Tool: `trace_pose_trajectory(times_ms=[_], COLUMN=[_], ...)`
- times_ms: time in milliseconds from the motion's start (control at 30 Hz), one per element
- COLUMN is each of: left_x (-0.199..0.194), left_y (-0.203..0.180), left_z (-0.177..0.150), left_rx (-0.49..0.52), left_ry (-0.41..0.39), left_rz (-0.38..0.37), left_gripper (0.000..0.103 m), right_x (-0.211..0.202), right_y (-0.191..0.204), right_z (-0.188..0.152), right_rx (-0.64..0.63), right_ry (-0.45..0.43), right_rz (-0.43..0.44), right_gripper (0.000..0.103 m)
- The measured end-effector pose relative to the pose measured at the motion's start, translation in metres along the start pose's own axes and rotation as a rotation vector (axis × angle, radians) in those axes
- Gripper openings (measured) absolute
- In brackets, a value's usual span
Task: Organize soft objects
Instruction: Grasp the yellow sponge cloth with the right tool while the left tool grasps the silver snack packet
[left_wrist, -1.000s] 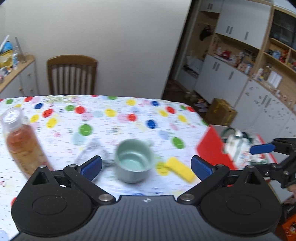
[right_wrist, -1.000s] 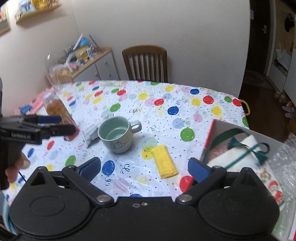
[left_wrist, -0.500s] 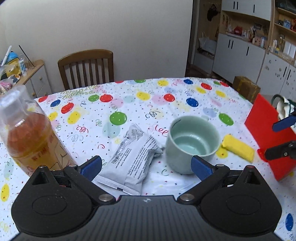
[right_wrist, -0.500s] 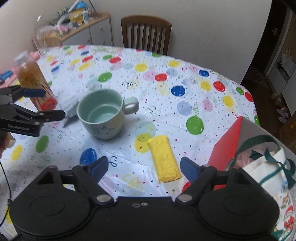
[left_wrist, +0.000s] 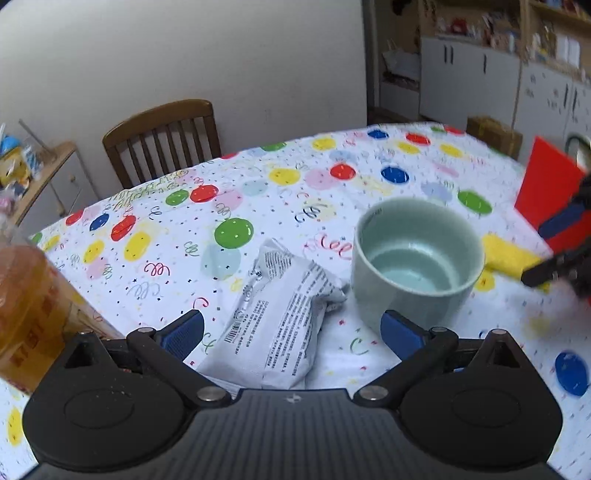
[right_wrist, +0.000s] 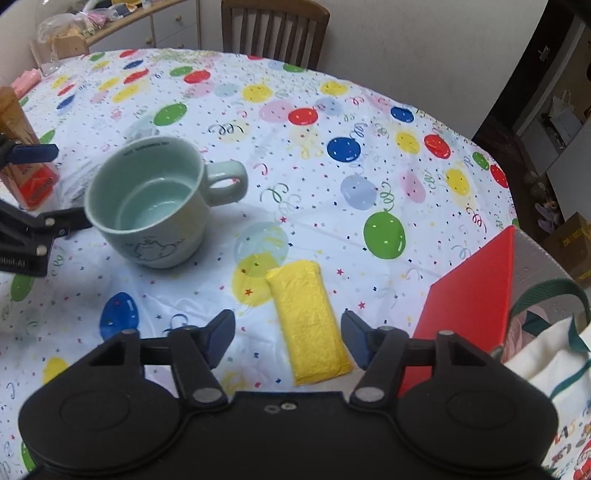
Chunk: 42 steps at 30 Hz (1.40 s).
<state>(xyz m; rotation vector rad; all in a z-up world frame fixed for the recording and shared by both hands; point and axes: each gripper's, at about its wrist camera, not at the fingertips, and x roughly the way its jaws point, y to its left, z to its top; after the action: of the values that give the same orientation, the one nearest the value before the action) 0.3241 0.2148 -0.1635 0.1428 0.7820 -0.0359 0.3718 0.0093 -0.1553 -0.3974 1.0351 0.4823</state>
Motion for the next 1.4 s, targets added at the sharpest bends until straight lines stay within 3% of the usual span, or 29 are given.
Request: trace_pose_trajectory(times_ms=[67,200,367,700,967,1033,1133,1400], left_x=[0.003,0.010,0.020,0.037,0.037,0.035,0.032,0.020], left_y=[0.003,0.001,0.009,0.019,0.022,0.024,0.025,0.030], left_z=[-0.001,-0.003,-0.002,0.005,0.005,0.005,0.005,0.004], left_rx=[-0.024,-0.002,-0.042,-0.120,-0.161,-0.183,-0.195,-0.250], left_ry=[0.012,0.027,0.050,0.077,0.067,0.060,0.055,0.043], left_rz=[-0.017,-0.012,-0.029,0.012,0.019,0.020,0.029,0.029], left_gripper=[0.102,0.102,0.092,0.072,0.065,0.048,0.043,0.040], right_x=[0.006,0.016,0.024,0.033,0.030,0.029,0.025,0.004], right_y=[-0.002,-0.006,-0.008,-0.010,-0.006,-0.005,-0.005,-0.007], right_z=[0.001,0.004,0.006,0.008,0.005,0.003,0.000,-0.012], right_rx=[-0.005,0.007,0.020,0.046,0.055,0.057,0.072,0.155], right_ry=[0.015,0.036,0.054,0.053,0.030,0.023,0.012,-0.027], right_rz=[-0.010,-0.015,-0.019,-0.032,-0.043,-0.045,-0.039,0.001], right_gripper=[0.054,0.051,0.048,0.042,0.041,0.040,0.039,0.039])
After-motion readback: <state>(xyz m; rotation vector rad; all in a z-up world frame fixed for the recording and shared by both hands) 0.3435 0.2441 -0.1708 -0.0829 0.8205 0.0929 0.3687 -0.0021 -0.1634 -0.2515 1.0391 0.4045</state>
